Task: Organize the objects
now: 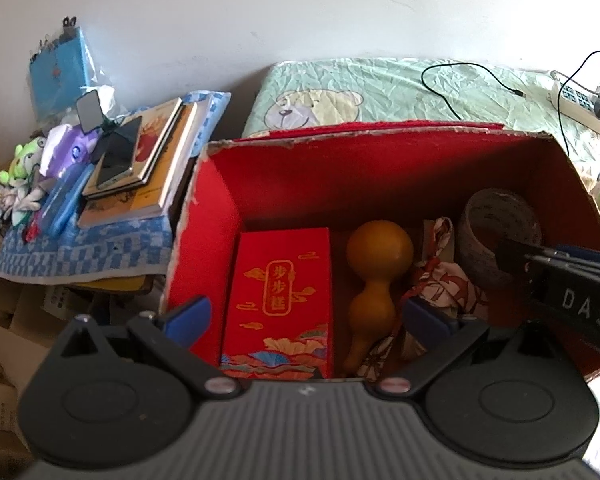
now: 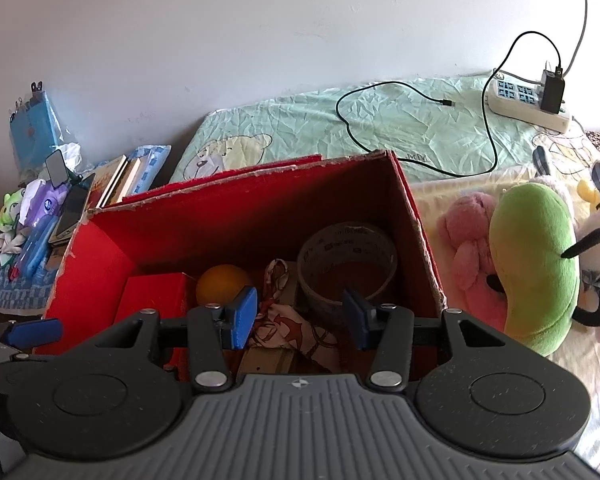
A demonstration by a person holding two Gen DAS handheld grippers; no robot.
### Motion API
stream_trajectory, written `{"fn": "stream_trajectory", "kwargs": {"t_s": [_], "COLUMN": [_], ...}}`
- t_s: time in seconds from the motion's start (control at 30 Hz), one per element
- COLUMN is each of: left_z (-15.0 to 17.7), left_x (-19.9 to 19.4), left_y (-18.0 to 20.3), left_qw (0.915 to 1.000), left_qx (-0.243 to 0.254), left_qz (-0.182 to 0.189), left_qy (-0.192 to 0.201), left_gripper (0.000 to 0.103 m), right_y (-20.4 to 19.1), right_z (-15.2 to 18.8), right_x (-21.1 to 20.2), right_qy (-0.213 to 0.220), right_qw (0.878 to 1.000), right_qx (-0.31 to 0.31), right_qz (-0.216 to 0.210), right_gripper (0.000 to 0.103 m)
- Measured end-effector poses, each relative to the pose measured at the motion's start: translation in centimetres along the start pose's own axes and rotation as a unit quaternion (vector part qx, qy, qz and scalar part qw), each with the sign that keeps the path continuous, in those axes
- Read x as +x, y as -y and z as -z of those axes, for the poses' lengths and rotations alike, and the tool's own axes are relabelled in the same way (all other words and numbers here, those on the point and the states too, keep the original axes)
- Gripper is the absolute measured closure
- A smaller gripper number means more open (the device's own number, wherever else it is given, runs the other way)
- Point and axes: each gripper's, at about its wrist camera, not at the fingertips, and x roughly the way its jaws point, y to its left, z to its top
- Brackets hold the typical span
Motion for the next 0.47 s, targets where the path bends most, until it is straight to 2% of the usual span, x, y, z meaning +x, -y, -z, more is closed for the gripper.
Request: {"fn": "stream_trajectory", "kwargs": {"t_s": [0.23, 0.37, 0.47], "left_z": [-0.11, -0.09, -0.13], "left_x": [0.34, -0.05, -0.05], "left_y": [0.03, 0.04, 0.04], "left_qw": [0.9999, 0.9999, 0.9999], "left_qx": [-0.001, 0.003, 0.003], "left_qz": [0.011, 0.005, 0.012], "left_qy": [-0.004, 0.011, 0.009], "left_gripper": [0.005, 0.007, 0.007], "right_y": [-0.08, -0.14, -0.19], "right_z": [0.08, 0.14, 0.21], "right_x": [-0.15, -0.22, -0.33], "right_qy": [0.002, 0.003, 0.005], "right_qw": [1.000, 1.000, 1.000], "right_qx": [0.003, 0.002, 0.002], "right_qz": [0.005, 0.005, 0.008], "right_gripper": [0.052, 0.052, 0.052]}}
